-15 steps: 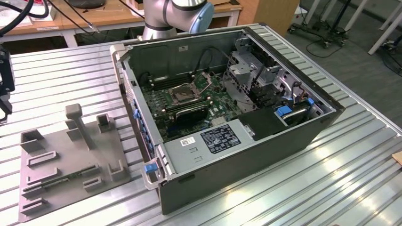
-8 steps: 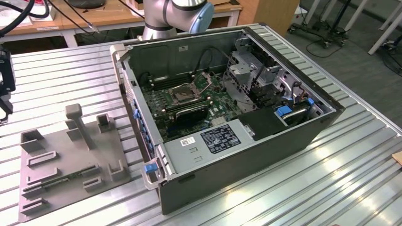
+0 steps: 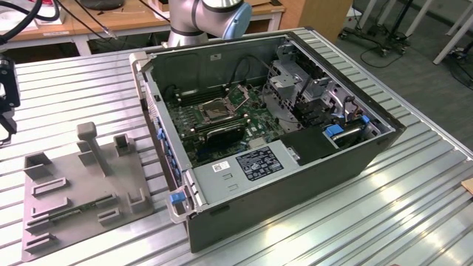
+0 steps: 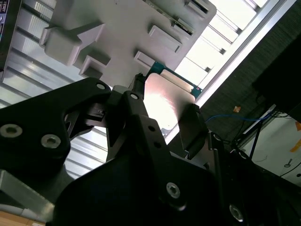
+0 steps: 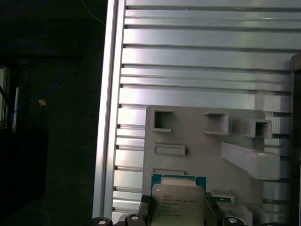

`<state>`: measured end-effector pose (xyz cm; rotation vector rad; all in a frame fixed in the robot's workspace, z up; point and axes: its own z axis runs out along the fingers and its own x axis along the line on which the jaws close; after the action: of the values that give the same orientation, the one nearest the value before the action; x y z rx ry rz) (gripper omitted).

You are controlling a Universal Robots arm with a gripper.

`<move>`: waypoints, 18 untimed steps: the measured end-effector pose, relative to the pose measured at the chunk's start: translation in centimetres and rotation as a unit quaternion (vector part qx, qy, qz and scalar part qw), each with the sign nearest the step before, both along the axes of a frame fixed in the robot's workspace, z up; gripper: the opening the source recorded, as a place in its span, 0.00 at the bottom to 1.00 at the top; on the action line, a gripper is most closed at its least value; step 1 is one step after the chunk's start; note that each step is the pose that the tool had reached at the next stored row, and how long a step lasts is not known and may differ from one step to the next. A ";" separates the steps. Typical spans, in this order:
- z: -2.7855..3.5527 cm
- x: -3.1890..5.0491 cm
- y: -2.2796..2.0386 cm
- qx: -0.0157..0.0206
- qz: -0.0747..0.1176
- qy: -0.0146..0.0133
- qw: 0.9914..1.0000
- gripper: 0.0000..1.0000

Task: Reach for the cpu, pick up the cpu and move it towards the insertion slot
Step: 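Pick up the cpu and move it towards the insertion slot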

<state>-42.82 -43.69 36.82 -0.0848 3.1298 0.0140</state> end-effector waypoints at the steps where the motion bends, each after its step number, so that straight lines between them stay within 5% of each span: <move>1: 0.00 0.04 0.00 0.000 0.000 0.000 1.000 0.54; 18: 0.00 0.61 0.00 0.000 0.000 0.000 1.000 0.54</move>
<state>-42.21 -43.68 36.82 -0.0847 3.1298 0.0140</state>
